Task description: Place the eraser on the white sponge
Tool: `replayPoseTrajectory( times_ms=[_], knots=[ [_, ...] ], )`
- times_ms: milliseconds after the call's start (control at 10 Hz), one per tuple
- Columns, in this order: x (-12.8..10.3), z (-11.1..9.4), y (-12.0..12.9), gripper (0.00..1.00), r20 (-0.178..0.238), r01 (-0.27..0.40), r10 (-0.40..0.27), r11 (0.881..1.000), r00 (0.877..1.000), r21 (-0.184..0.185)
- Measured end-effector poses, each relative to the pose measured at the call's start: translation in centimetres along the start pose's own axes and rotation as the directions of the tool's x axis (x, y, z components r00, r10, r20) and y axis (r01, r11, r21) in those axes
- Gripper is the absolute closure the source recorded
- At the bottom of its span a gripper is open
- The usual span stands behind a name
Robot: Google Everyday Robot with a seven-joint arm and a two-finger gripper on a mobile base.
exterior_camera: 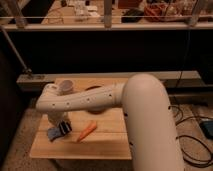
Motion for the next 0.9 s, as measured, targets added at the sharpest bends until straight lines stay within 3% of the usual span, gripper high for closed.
replayPoseTrajectory(
  times_ms=[900],
  knots=[
    [0.53,0.45,-0.49,0.78,-0.009,0.021,-0.021,0.999,1.0,0.024]
  ],
)
